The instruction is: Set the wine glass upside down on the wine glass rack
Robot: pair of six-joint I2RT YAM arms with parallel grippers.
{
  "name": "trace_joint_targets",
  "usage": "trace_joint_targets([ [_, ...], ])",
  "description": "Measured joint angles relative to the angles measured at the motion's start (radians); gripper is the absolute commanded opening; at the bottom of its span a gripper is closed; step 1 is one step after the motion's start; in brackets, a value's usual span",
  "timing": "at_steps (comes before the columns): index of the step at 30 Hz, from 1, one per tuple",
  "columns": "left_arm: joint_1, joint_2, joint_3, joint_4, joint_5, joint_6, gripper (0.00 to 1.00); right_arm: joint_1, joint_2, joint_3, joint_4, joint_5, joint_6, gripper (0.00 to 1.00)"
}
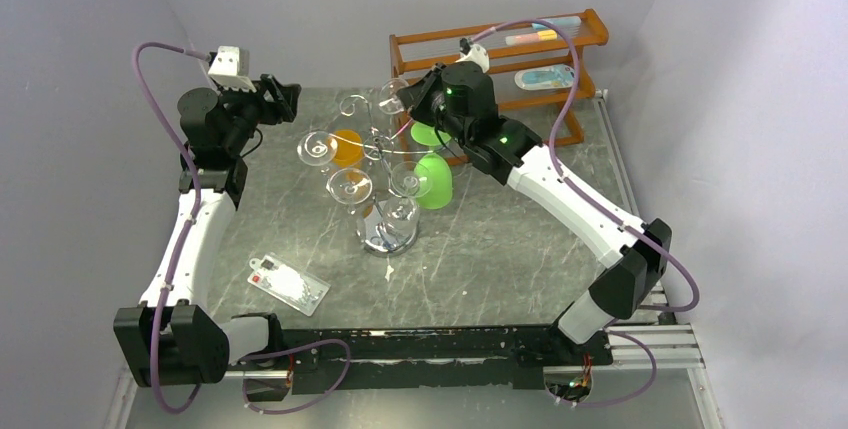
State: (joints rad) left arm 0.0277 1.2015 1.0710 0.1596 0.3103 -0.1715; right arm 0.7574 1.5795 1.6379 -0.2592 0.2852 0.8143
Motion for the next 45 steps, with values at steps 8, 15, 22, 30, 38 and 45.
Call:
trace_joint_targets([
  [8, 0.0, -0.002, -0.003, 0.001, 0.0, 0.0, 0.75, -0.01, 0.008, 0.013, -0.03, -0.008, 0.017, 0.31],
  [15, 0.001, -0.002, -0.003, 0.001, 0.009, 0.0, 0.77, -0.01, 0.006, 0.018, -0.046, 0.012, 0.016, 0.46],
  [22, 0.002, 0.064, 0.054, -0.07, -0.014, -0.031, 0.75, -0.01, 0.003, 0.051, -0.088, 0.012, -0.029, 0.56],
  [30, 0.01, 0.23, 0.164, -0.224, -0.007, -0.084, 0.77, -0.009, -0.023, 0.056, -0.128, -0.013, -0.09, 0.6],
  [38, 0.012, 0.29, 0.19, -0.32, 0.066, -0.086, 0.83, -0.008, -0.158, -0.024, -0.125, -0.001, -0.145, 0.72],
  [45, 0.005, 0.301, 0.195, -0.364, 0.13, -0.061, 0.93, -0.008, -0.279, -0.066, -0.101, 0.039, -0.191, 0.73],
])
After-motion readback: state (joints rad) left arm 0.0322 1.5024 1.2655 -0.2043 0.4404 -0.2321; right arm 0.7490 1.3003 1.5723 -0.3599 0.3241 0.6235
